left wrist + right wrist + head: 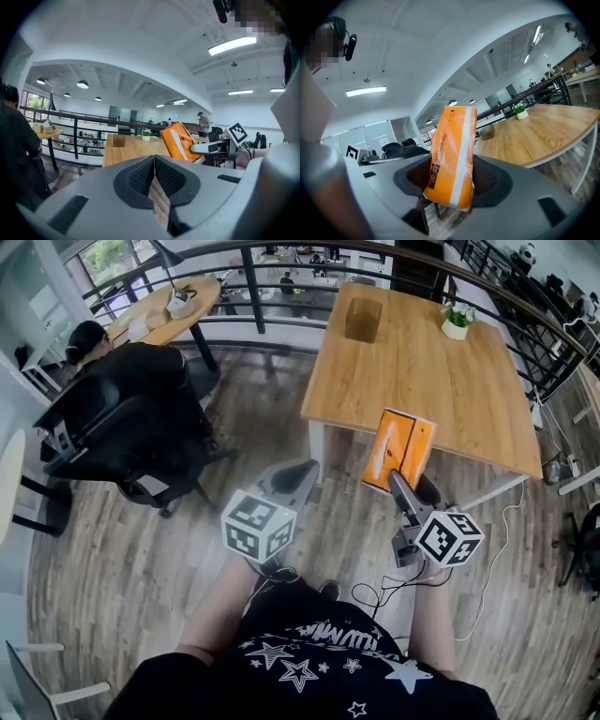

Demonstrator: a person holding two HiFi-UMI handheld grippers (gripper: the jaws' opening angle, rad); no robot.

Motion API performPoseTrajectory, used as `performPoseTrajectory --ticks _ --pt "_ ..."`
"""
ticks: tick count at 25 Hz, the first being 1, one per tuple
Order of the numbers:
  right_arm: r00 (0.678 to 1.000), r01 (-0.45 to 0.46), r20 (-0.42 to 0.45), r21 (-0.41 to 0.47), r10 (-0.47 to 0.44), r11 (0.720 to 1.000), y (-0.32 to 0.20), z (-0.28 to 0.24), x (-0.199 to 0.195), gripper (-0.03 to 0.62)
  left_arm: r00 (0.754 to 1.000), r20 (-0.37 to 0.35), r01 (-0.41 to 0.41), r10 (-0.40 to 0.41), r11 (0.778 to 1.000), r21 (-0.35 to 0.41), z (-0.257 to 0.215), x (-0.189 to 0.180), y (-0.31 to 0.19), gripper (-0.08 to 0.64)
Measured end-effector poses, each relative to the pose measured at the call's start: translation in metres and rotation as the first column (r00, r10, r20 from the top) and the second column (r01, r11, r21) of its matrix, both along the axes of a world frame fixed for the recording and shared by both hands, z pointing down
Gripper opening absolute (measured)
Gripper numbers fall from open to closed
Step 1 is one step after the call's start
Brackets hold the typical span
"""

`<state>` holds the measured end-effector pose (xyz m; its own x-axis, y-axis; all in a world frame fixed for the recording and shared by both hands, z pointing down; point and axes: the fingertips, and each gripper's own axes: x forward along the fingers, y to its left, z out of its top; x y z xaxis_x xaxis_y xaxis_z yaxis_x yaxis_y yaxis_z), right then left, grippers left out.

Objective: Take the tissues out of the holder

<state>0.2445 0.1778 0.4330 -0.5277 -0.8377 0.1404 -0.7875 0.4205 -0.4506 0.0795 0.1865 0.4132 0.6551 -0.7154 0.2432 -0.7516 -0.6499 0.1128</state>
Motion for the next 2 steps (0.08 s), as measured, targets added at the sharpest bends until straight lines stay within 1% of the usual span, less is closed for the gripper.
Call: performPoseTrajectory --ticks 2 --pt "1.000 -0.002 -0.002 -0.004 0.002 1.000 0.0000 -0.0051 -0.0052 0.250 1.000 -0.003 0.008 -0.008 1.000 -0.006 -0.0053 -0.0099 0.0002 0.015"
